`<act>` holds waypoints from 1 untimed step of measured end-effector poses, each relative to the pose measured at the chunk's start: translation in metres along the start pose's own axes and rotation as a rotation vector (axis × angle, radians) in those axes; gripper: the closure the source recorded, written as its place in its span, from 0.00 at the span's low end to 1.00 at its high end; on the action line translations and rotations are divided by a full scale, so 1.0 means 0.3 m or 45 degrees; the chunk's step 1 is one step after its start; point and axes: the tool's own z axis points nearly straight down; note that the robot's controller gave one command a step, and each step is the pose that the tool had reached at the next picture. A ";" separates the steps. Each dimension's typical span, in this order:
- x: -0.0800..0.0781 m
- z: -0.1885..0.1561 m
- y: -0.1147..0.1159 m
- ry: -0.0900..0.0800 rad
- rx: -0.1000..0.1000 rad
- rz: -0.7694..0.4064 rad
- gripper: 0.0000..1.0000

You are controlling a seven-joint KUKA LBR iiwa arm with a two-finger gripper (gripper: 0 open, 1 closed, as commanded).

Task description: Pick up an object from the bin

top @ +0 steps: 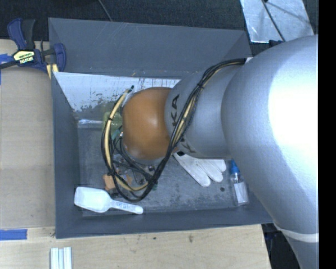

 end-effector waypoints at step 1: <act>0.000 0.000 0.000 0.000 0.000 0.000 1.00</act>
Offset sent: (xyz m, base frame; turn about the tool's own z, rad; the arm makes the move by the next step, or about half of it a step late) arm 0.0056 -0.0222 0.1179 -0.0322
